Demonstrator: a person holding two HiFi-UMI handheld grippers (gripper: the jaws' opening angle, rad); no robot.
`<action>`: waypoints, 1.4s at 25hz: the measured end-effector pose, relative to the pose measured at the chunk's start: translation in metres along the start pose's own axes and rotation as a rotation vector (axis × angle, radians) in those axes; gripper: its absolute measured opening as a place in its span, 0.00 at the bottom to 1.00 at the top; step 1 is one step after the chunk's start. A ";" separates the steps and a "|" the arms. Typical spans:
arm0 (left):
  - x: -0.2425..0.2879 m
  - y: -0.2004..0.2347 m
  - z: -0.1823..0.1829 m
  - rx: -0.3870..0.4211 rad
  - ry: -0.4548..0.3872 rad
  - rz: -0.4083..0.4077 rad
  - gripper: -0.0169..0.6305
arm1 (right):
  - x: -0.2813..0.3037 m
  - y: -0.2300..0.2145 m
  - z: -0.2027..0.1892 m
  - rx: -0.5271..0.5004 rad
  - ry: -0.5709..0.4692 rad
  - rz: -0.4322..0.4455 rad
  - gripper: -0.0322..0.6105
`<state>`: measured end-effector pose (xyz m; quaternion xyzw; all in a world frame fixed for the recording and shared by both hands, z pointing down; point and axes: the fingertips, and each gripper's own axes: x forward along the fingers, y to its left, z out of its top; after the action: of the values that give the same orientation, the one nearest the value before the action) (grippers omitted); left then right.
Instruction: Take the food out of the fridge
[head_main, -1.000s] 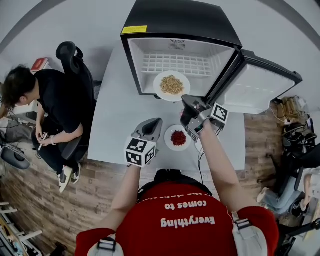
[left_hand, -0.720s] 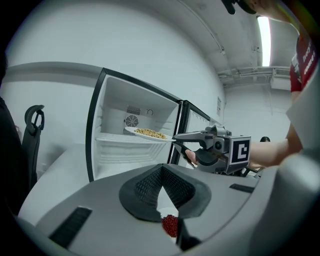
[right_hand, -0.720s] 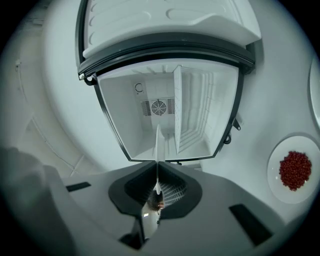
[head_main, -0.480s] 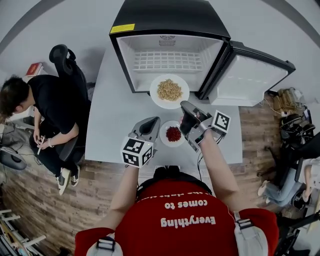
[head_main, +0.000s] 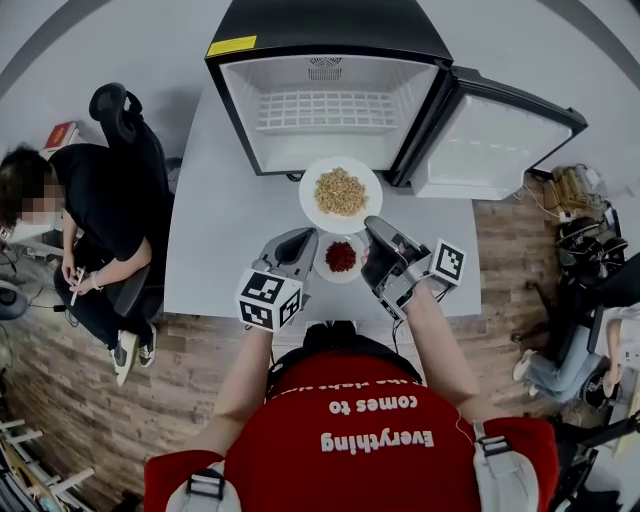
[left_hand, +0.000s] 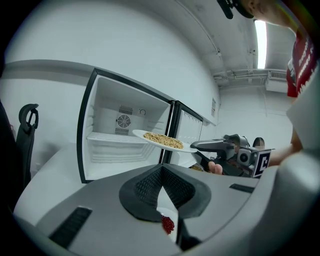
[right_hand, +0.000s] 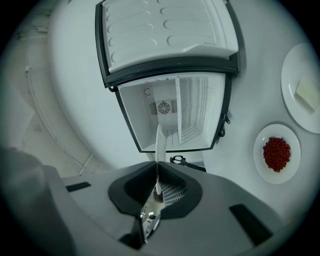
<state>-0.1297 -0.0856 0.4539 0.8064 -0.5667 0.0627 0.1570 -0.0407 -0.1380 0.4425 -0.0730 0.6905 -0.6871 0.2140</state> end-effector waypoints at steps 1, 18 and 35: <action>0.000 0.001 -0.001 -0.004 0.002 0.000 0.02 | -0.003 0.000 -0.002 0.000 0.003 0.001 0.08; -0.019 0.024 -0.010 -0.041 0.000 0.068 0.02 | -0.036 0.015 -0.045 -0.023 0.082 0.051 0.08; -0.021 0.028 -0.013 -0.051 0.002 0.076 0.02 | -0.032 0.027 -0.065 -0.039 0.136 0.079 0.08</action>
<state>-0.1624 -0.0712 0.4654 0.7798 -0.5984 0.0550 0.1758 -0.0323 -0.0647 0.4196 -0.0031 0.7190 -0.6678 0.1923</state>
